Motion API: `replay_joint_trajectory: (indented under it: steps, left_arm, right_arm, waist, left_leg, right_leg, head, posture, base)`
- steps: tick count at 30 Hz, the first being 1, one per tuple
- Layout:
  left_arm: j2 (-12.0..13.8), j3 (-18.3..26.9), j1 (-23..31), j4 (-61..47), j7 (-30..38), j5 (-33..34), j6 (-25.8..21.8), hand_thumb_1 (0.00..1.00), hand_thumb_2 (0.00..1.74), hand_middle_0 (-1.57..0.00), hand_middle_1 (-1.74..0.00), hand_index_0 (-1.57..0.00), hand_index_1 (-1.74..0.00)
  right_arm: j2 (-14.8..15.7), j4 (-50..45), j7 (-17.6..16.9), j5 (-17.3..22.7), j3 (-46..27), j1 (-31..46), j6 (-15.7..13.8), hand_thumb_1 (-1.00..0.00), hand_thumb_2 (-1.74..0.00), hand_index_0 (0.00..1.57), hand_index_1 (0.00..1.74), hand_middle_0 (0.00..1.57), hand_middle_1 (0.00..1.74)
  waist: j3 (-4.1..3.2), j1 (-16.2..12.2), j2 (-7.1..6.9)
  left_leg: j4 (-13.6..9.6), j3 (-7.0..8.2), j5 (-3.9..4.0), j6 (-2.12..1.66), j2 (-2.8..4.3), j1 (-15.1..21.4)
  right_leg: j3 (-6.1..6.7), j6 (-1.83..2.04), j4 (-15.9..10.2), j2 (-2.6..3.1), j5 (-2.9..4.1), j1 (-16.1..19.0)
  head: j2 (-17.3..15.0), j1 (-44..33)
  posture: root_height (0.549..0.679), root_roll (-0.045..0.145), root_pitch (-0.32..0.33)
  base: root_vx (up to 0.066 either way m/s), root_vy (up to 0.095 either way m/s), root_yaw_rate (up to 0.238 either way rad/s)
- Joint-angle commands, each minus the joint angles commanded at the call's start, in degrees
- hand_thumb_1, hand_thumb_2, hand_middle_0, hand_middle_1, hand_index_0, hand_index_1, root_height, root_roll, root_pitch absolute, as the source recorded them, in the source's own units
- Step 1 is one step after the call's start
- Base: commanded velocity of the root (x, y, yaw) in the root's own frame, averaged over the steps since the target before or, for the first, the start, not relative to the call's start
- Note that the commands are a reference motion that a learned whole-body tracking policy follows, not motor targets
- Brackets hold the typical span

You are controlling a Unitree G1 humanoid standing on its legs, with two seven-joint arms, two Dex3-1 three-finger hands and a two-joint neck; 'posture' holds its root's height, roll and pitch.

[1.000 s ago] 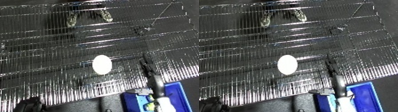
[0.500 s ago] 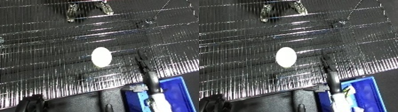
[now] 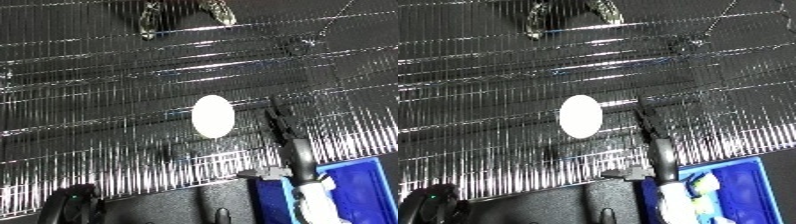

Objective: Pick up the object and place it into the box

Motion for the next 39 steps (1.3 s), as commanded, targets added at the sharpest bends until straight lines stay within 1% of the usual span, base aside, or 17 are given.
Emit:
replay_joint_trajectory:
  steps: [6,15,23,30,39]
  left_arm:
    - [-0.2,-0.3,-0.5,0.0,0.5,0.0,0.2,1.0,1.74,-1.57,-1.74,-1.57,-1.74]
    - [-0.4,-0.7,-1.2,-0.7,1.8,-0.3,1.3,1.0,1.74,-1.57,-1.74,-1.57,-1.74]
    - [-0.5,-1.1,-1.8,-1.1,2.7,-0.5,1.8,1.0,1.74,-1.57,-1.74,-1.57,-1.74]
    - [-0.6,-1.9,-2.2,-0.6,3.4,-0.8,2.0,1.0,1.74,-1.57,-1.74,-1.57,-1.74]
    - [-0.3,-2.3,-2.6,-0.4,3.6,-1.7,2.0,1.0,1.74,-1.57,-1.74,-1.57,-1.74]
  right_arm:
    - [0.4,0.2,0.2,-0.3,0.4,-2.4,0.4,0.0,0.0,0.0,0.0,0.0,0.0]
    - [0.8,-0.1,0.8,-0.6,1.2,-5.2,2.0,0.0,0.0,0.0,0.0,0.0,0.0]
    - [1.1,1.9,1.7,-0.5,2.5,-7.7,2.5,0.0,0.0,0.0,0.0,0.0,0.0]
    - [1.0,5.0,1.1,-0.2,3.4,-10.5,1.8,0.0,0.0,0.0,0.0,0.0,0.0]
    - [-0.5,8.3,0.6,0.0,3.2,-13.7,1.1,-0.45,-0.78,0.71,0.78,0.71,0.78]
  waist:
    - [0.0,0.4,0.31]
    - [0.0,1.0,0.66]
    - [0.0,1.7,1.14]
    - [0.0,2.2,1.75]
    - [0.0,2.6,2.37]
  left_leg:
    - [0.7,0.0,-0.39,0.1,-0.11,-1.3]
    - [1.9,-0.05,-1.02,0.41,-0.35,-3.1]
    - [2.2,-0.22,-1.08,0.62,-0.77,-4.0]
    - [2.8,-0.35,-1.13,0.78,-1.12,-4.9]
    - [3.2,-0.23,-1.1,1.0,-1.39,-6.0]
  right_leg:
    - [-0.05,-0.09,1.2,-0.28,-0.12,-1.7]
    - [-0.15,-0.25,3.1,-0.58,-0.57,-4.0]
    - [-0.53,-0.41,4.1,-0.9,-0.74,-5.3]
    - [-0.68,-0.52,4.9,-1.22,-0.78,-6.5]
    - [-0.71,-0.63,5.7,-1.23,-0.76,-7.9]
  head:
    - [0.4,0.8]
    - [-0.4,1.3]
    - [0.0,2.5]
    - [1.5,5.2]
    - [2.9,7.4]
  posture:
    - [0.632,0.04,0.063]
    - [0.627,0.038,0.08]
    - [0.625,0.04,0.089]
    - [0.622,0.042,0.093]
    - [0.619,0.041,0.103]
  base:
    - [0.039,0.023,0.06]
    - [0.029,0.027,0.06]
    - [0.005,0.02,0.071]
    - [-0.005,0.014,0.046]
    - [-0.019,0.018,0.012]
